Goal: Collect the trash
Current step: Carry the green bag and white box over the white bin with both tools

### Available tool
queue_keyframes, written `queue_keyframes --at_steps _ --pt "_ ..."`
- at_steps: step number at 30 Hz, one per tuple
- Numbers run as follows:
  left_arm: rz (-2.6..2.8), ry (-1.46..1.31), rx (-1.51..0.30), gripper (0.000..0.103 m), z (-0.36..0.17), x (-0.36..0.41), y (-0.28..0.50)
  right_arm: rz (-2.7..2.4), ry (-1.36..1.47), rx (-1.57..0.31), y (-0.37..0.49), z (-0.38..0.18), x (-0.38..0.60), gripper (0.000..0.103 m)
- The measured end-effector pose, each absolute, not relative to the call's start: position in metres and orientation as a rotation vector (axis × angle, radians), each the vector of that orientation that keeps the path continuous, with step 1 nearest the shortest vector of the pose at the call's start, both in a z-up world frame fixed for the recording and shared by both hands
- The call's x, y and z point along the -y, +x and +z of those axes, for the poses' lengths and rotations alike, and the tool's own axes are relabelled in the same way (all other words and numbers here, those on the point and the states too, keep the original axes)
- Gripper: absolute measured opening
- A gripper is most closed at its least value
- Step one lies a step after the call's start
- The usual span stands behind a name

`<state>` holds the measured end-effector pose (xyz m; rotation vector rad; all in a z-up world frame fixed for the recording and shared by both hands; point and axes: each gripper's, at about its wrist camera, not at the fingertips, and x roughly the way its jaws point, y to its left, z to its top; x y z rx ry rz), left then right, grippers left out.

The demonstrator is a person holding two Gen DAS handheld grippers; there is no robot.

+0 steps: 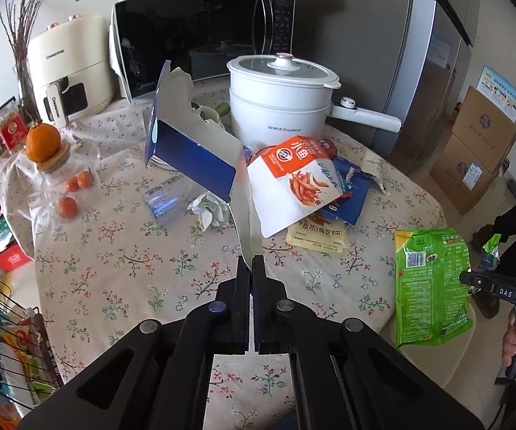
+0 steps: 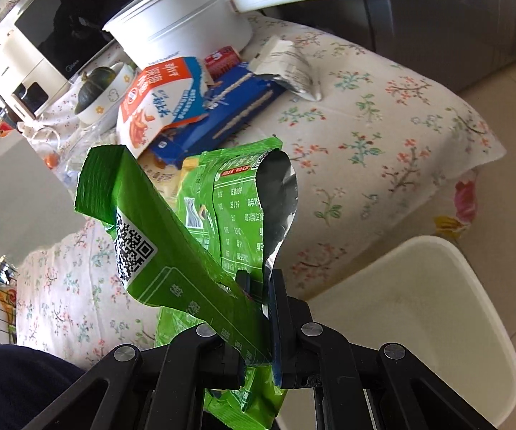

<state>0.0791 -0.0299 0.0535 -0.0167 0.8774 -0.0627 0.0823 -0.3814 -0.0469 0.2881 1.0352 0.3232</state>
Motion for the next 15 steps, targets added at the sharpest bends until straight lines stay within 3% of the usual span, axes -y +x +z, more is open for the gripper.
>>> queue_keyframes --at_steps 15 --pt "-0.297 -0.173 -1.073 0.000 0.060 0.087 0.068 0.245 0.210 -1.363 0.078 -0.165 0.476 0.008"
